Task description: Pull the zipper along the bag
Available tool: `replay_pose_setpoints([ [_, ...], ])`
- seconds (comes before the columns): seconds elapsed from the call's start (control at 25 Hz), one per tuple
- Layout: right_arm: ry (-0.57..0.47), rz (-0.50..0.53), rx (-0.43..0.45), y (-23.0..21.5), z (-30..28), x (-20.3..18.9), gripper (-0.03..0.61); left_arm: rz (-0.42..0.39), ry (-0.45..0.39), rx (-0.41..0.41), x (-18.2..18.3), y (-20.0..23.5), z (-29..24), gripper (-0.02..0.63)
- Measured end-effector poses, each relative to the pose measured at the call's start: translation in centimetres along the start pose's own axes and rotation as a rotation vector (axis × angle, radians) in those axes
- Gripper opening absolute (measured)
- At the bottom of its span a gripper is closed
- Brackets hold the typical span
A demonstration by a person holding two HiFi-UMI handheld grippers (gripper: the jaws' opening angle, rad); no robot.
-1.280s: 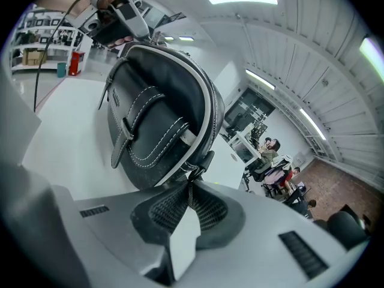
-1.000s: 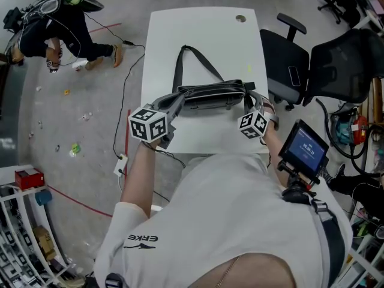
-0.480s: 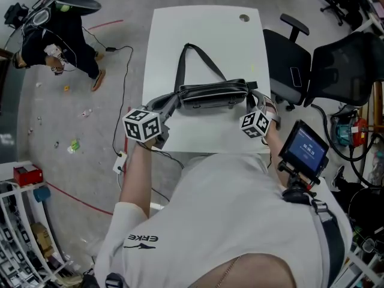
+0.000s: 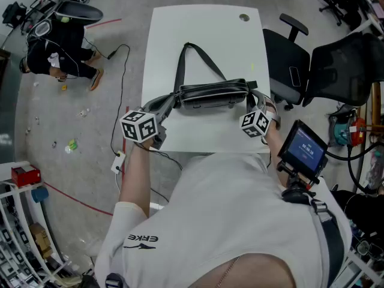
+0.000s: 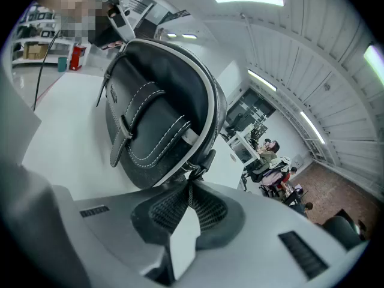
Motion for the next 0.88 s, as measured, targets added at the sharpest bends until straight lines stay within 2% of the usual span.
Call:
replay_pose_setpoints([
  [0.52,0.011,0.003,-0.001,-0.1,-0.1,-0.5,0.021,0.102,-0.014,0.020,-2.5,2.2,-0.1,0.018],
  [0.88,0.032,0.004,0.020,0.2,-0.4,-0.7,0.018,0.127,-0.025,0.033,-2.8,2.6,-0.2,0.023],
])
Point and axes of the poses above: the fingertips, and each gripper's own axes: z backward along the fingers, y to its left, x out of its top, the point moved 6 cm from there along z, backward along the fingers, and after that the axes turned 2 degrees about x, right-handed, at the moved point
